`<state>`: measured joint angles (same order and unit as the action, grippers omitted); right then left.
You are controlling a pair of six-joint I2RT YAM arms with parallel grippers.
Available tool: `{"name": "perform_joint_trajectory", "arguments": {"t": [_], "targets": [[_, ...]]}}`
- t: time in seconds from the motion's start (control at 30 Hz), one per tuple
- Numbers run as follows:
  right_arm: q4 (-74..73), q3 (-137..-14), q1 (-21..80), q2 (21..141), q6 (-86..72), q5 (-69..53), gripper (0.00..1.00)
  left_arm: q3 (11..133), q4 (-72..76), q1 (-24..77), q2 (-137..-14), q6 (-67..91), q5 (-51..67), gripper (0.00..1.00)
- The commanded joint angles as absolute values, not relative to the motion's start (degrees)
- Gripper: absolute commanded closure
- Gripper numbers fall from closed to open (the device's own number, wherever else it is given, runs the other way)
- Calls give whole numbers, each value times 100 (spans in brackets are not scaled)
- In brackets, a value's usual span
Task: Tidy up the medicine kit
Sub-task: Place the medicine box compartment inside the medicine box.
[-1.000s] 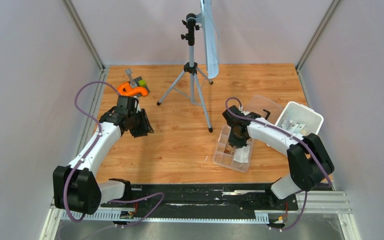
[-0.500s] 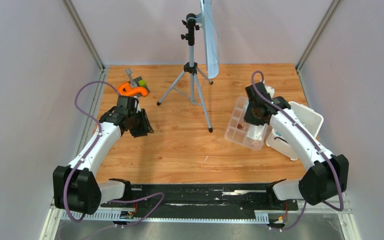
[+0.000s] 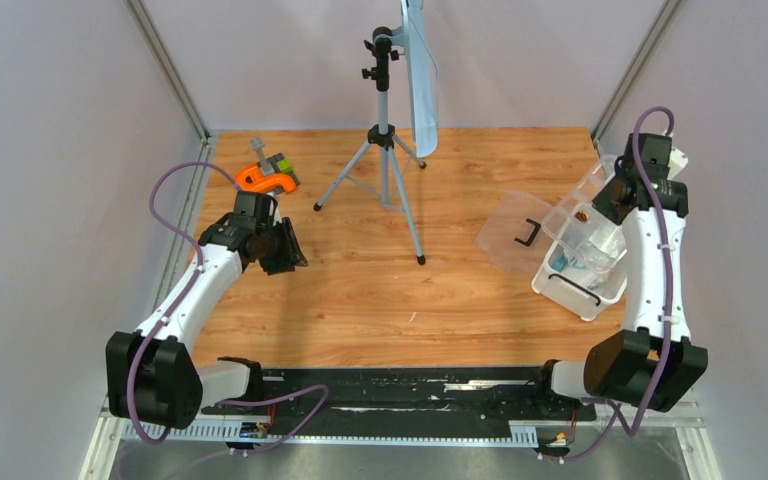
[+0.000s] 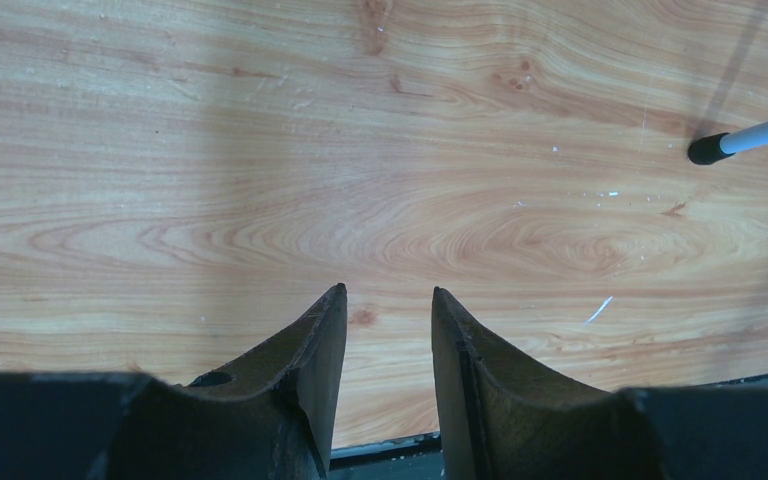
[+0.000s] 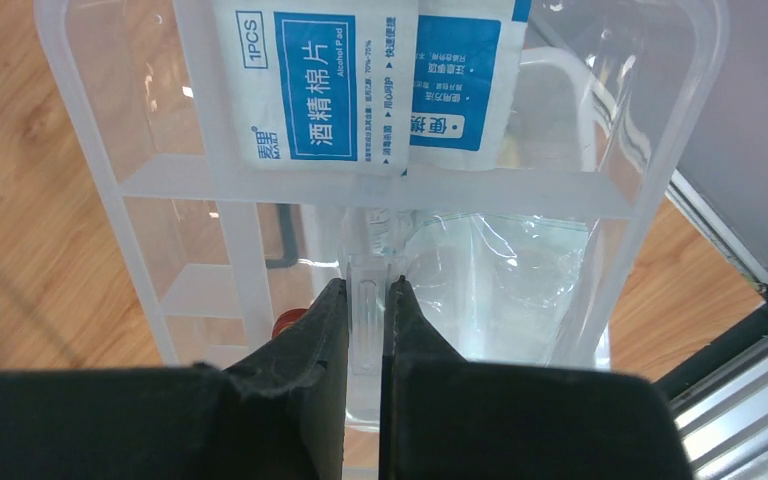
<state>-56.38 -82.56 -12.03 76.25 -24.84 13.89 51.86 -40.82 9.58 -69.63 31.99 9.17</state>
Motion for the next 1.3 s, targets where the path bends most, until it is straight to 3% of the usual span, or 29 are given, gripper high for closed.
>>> {"name": "perform_joint_trajectory", "arguments": {"t": [0.0,0.73,1.27], "targets": [[-5352,-8373,-1580,7822,-2001,1125,100,5263,-3949,914,-6818,3094,966,55],[-5468,-7181,-1723,7471,-1640,535,100,5229,-3941,918,-6820,3065,936,55],[-5956,-7586,-1705,7194,-1739,541,100,5344,-3900,914,-6961,3062,1028,55]]}}
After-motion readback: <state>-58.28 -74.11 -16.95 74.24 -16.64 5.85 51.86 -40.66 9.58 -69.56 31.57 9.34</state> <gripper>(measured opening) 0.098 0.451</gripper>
